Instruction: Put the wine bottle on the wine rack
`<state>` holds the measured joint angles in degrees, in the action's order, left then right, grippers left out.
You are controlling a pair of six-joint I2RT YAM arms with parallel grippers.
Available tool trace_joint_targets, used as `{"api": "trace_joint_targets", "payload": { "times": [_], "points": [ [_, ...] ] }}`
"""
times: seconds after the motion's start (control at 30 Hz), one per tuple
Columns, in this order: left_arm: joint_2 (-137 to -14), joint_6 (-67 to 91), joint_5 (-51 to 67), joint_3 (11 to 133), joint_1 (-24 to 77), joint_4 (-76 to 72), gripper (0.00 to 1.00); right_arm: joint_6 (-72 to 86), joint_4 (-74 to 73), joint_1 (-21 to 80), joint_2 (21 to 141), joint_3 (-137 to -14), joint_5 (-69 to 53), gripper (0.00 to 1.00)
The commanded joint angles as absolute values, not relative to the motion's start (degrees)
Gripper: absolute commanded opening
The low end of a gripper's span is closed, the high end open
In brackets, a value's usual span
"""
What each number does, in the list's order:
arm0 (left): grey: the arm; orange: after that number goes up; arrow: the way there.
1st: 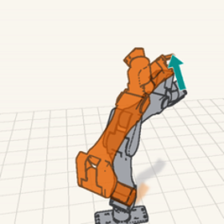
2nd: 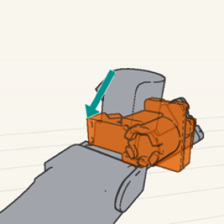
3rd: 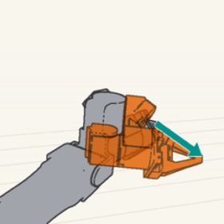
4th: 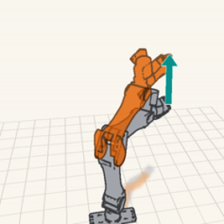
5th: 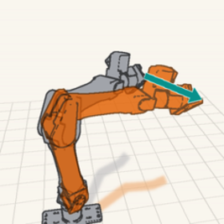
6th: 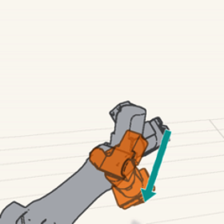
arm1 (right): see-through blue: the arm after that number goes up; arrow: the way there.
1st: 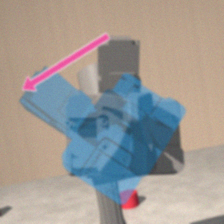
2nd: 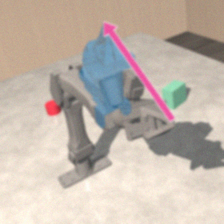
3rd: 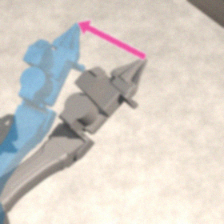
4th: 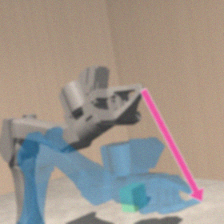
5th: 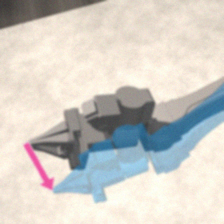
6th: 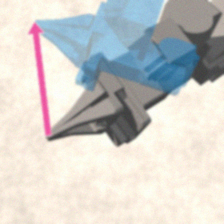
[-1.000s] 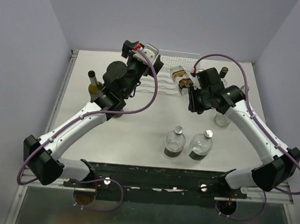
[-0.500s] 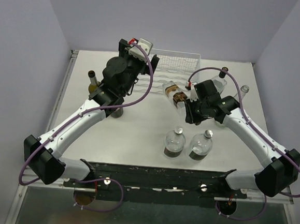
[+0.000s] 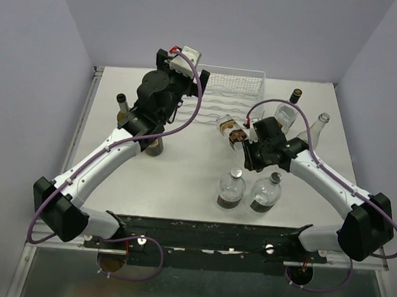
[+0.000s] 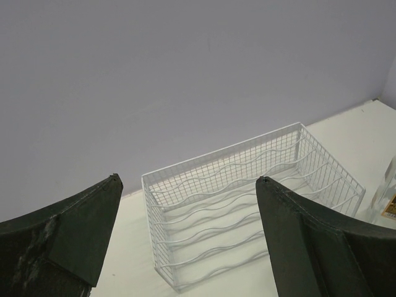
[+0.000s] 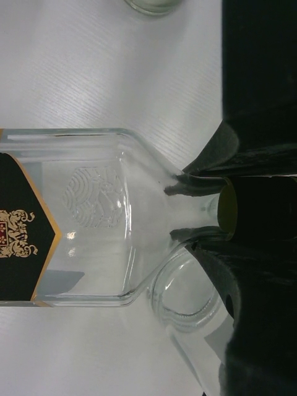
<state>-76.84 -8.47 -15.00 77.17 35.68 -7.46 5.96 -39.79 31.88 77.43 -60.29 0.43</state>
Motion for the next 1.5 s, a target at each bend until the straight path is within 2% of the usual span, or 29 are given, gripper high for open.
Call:
{"api": "trace_joint_targets", "payload": {
  "times": [0.0,0.6,0.97,1.47],
  "points": [
    [-76.9,-7.3,-15.0,78.7,35.3,-6.5,0.99,6.9,-25.1,31.9,76.6,-58.6,4.6,0.00],
    [-77.8,-7.4,-14.9,80.0,35.1,-4.7,0.99,11.0,-7.6,28.2,80.6,-50.0,15.1,0.01],
    [-80.2,-7.2,-13.6,83.2,35.0,-1.1,0.99,12.5,9.8,25.3,88.2,-50.2,13.5,0.00],
    [-80.7,-7.6,-14.4,83.8,34.9,-0.1,0.99,10.7,17.0,23.6,92.4,-53.6,10.7,0.00]
  ]
}}
